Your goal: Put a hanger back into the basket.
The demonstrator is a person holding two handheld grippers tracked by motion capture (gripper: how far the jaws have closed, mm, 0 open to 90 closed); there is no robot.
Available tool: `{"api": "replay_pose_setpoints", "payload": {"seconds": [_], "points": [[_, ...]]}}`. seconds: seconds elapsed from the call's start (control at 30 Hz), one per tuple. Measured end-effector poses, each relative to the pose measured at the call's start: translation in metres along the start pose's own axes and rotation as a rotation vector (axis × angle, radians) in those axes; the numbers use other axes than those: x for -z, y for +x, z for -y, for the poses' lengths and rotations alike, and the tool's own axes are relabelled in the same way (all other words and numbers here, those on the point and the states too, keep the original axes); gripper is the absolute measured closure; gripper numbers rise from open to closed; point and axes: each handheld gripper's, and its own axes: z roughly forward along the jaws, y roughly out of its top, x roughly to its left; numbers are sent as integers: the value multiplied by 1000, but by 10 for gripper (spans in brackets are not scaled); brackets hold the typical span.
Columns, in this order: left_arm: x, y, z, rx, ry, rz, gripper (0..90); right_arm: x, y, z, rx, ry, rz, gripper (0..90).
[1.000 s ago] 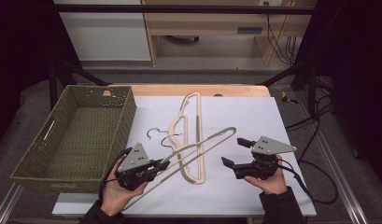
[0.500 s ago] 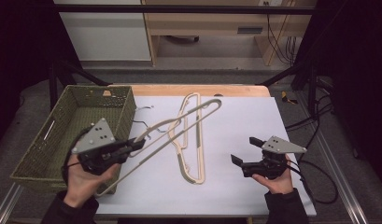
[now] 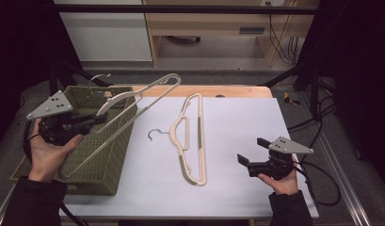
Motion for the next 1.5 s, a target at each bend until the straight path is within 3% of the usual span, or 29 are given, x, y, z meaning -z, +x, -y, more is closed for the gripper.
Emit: {"api": "replay_pose_setpoints", "payload": {"seconds": [0.1,0.2,0.27,0.3,0.57,0.83,1.07,1.23,1.5], "points": [[4,21,9,7,-1,-31,861,-1,0,0,3,3,0,58],[4,32,15,14,0,-48,860,-2,0,1,3,5,2,57],[4,41,22,21,14,-63,860,-2,0,1,2,7,3,56],[5,49,28,30,44,-82,860,-2,-1,1,6,9,1,55],[11,76,55,41,87,-165,860,-4,0,2,6,11,1,53],[15,90,75,21,129,-235,860,-5,0,2,4,14,-1,52],[9,93,97,1,185,-265,860,-5,0,2,3,20,-3,52],[0,89,111,-6,221,-265,859,-6,0,3,8,27,-8,52],[-22,78,140,32,238,-254,855,-9,1,4,7,37,-12,53]]}}
